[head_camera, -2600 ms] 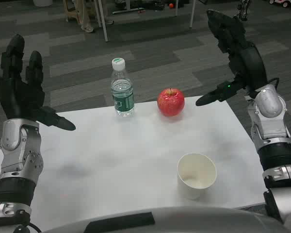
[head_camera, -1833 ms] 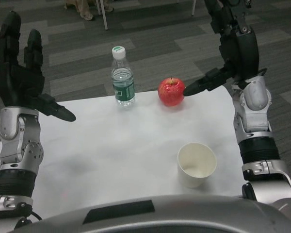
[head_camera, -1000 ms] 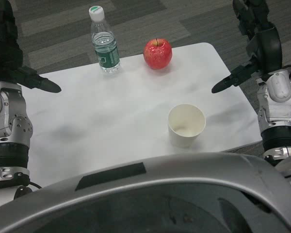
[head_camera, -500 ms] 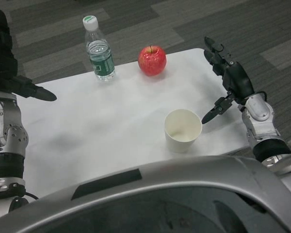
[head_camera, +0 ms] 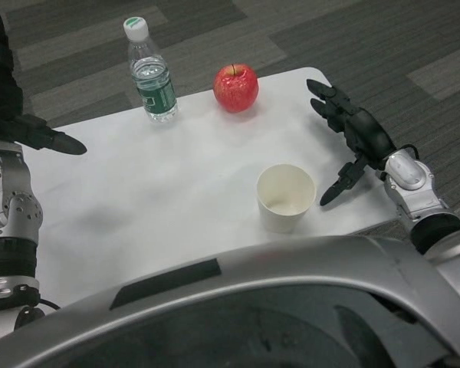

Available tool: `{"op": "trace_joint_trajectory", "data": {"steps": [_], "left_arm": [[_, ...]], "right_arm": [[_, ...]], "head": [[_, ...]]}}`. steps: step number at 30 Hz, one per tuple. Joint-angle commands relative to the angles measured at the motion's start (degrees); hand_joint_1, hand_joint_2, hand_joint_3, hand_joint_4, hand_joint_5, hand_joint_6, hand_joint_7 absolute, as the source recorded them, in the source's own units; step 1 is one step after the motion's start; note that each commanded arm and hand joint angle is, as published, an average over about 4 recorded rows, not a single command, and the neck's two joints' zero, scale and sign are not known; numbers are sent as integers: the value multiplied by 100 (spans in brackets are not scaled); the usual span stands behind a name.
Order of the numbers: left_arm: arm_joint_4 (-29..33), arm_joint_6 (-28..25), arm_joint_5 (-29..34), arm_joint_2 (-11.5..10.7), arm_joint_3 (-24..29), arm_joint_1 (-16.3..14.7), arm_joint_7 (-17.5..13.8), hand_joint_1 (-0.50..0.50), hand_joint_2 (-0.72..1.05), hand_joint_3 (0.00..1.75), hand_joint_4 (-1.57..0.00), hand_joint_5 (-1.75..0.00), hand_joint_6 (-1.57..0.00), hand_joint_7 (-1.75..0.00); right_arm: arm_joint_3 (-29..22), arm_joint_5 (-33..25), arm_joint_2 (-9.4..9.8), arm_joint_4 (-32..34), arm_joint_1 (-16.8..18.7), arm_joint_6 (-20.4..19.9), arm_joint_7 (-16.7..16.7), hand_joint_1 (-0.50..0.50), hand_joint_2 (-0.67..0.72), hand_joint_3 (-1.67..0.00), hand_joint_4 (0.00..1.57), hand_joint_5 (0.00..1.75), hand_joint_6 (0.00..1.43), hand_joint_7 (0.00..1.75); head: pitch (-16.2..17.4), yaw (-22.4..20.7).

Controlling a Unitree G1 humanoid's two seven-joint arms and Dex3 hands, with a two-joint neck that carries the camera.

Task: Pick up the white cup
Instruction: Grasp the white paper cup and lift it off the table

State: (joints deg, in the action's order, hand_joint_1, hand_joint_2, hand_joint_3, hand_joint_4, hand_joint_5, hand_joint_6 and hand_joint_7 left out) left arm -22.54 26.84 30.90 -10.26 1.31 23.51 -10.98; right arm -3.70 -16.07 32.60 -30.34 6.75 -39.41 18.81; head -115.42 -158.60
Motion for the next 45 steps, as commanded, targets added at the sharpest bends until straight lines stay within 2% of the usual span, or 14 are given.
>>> {"op": "trace_joint_trajectory", "data": {"steps": [1,5,8,19,27,30,36,41,45], "left_arm": [[-27,-38,35,-68,14,88,-9,-37,-55,9,0,-21,0,-42],[-13,-38,39,-88,18,75,-1,-37,-55,9,0,-21,0,-42],[-27,-56,30,-90,18,79,-1,-37,-55,9,0,-21,0,-42],[-71,-196,-22,-108,-21,229,-5,-37,-55,9,0,-21,0,-42],[-130,-201,-24,-112,-52,295,-9,-37,-55,9,0,-21,0,-42],[-141,-196,-31,-108,-52,295,-9,-37,-55,9,0,-21,0,-42],[-154,-196,-31,-108,-52,295,-9,-37,-55,9,0,-21,0,-42],[-145,-196,-31,-108,-46,277,-3,-37,-55,9,0,-21,0,-42],[-148,-198,-31,-117,-43,279,-1,-37,-55,9,0,-21,0,-42]], "right_arm": [[361,121,102,-170,116,8,88,-46,28,-16,0,0,0,14],[614,141,107,-253,116,4,130,-46,28,-16,0,0,0,14],[985,145,96,-350,101,4,167,-46,28,-20,0,0,0,14],[1934,148,-43,-522,94,-22,220,-46,28,-24,0,0,0,14],[1949,174,-65,-574,86,-53,257,-46,28,-24,0,0,0,14],[1908,214,-56,-592,64,-58,277,-46,23,-24,0,0,0,14],[1851,328,85,-706,29,-115,400,-46,22,-28,0,0,0,10],[1668,688,107,-851,29,-291,479,-46,15,-32,0,0,0,14],[1534,1020,111,-889,33,-348,523,-46,15,-32,0,0,0,14]], "head": [[-18,67],[-128,131],[-168,148],[-140,474],[-123,478],[-100,446],[-86,399],[-44,400],[-41,429]]}}
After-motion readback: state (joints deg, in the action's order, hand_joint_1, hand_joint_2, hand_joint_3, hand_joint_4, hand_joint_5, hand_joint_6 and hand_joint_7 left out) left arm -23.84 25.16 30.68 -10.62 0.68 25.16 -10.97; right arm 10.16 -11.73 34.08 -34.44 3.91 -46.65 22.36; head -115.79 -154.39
